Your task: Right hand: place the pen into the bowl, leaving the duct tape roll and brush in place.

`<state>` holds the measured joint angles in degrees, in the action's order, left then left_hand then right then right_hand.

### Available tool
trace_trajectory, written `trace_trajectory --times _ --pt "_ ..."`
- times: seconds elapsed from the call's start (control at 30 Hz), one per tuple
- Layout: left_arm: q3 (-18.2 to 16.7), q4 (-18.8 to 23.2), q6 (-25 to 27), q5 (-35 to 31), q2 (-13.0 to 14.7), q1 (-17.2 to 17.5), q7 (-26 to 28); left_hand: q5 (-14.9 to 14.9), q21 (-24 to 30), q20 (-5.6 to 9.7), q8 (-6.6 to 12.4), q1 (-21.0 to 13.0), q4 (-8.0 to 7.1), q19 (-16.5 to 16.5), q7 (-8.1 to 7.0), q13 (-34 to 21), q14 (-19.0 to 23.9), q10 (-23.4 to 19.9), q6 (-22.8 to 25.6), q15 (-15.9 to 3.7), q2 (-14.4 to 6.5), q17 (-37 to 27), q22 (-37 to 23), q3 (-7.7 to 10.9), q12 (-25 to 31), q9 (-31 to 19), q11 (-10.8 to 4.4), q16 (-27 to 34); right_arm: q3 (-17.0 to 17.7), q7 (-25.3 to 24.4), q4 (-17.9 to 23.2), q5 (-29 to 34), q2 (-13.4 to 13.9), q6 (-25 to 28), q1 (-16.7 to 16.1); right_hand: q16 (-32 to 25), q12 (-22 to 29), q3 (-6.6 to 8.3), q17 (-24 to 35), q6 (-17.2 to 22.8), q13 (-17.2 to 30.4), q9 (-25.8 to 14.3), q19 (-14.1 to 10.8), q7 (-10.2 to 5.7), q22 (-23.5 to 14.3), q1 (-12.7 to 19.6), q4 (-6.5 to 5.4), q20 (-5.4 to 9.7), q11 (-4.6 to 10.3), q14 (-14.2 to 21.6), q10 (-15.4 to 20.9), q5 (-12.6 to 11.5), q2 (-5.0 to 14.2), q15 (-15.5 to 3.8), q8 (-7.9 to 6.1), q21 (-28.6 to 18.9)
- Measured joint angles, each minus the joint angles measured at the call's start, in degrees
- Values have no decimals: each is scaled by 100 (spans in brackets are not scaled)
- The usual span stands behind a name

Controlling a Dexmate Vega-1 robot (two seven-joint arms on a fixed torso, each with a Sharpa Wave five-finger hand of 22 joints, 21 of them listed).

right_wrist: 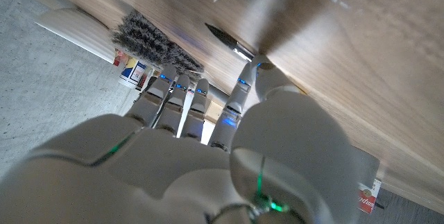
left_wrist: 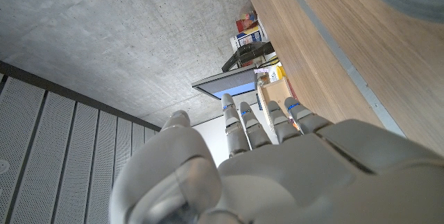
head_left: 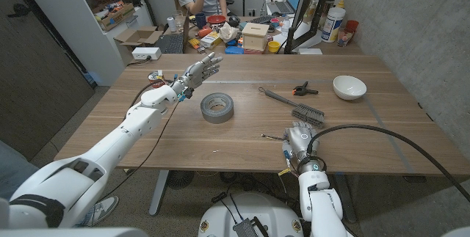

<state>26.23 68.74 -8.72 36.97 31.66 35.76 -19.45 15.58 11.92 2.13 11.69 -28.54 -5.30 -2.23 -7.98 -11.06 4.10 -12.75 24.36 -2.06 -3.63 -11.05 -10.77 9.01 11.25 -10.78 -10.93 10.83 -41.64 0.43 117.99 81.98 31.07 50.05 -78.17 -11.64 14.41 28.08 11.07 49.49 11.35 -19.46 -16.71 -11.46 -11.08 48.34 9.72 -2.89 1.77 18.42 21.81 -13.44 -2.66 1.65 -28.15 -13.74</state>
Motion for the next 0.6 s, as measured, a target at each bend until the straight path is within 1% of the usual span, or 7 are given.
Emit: trace_trajectory --times 0.13,0.2,0.23,0.3,0.37,0.47,0.6 --pt "-16 -3 0 12 -20 22 17 0 0 0 0 0 0 0 0 0 0 0 0 0 0 0 0 0 0 0 0 0 -33 1 -11 -46 21 12 40 0 0 24 28 219 0 -11 19 28 0 66 -24 -19 72 0 72 0 -25 0 -209 0" --pt "-29 -3 0 12 -31 38 17 0 0 0 0 0 0 0 0 0 0 0 0 0 0 0 0 0 0 0 0 0 -33 3 -11 -92 21 7 40 0 23 46 43 266 0 -10 19 75 0 96 -46 -19 122 0 125 1 6 0 -210 0" --pt "-34 1 0 48 -34 47 70 0 0 0 0 0 0 0 0 0 0 0 0 0 0 0 0 0 0 0 0 0 -90 3 -34 -114 106 -2 162 0 38 55 53 295 0 -10 19 104 0 121 -56 -19 138 15 167 1 9 -12 -210 0" --pt "-40 11 0 55 -36 58 86 0 0 0 0 0 0 0 0 0 0 0 0 0 0 0 0 0 0 0 0 0 -101 -2 -41 -152 131 -20 194 0 45 55 54 296 0 -10 16 106 0 166 -56 -16 161 75 246 1 -3 -34 -210 0" --pt "-48 33 0 68 -41 79 123 0 0 0 0 0 0 0 0 0 0 0 0 0 0 0 0 0 0 0 0 0 -117 -27 -57 -215 187 -51 262 -1 71 72 77 299 0 -11 -24 108 0 188 -72 24 139 94 290 1 18 -53 -210 0" --pt "-57 66 0 69 -43 104 127 0 0 0 0 0 0 0 0 0 0 0 0 0 0 0 0 0 0 0 0 0 -117 -53 -57 -270 187 -75 262 -28 89 79 80 306 0 -10 -55 115 1 195 -79 14 160 119 328 1 26 -70 -210 0" --pt "-77 132 9 89 -42 152 206 0 0 0 0 0 0 0 0 0 0 0 0 0 0 0 0 0 0 0 0 0 -140 -94 -73 -362 262 -109 356 -28 89 103 80 306 -1 -11 -75 115 1 210 -55 34 191 146 359 2 40 -64 -210 0"
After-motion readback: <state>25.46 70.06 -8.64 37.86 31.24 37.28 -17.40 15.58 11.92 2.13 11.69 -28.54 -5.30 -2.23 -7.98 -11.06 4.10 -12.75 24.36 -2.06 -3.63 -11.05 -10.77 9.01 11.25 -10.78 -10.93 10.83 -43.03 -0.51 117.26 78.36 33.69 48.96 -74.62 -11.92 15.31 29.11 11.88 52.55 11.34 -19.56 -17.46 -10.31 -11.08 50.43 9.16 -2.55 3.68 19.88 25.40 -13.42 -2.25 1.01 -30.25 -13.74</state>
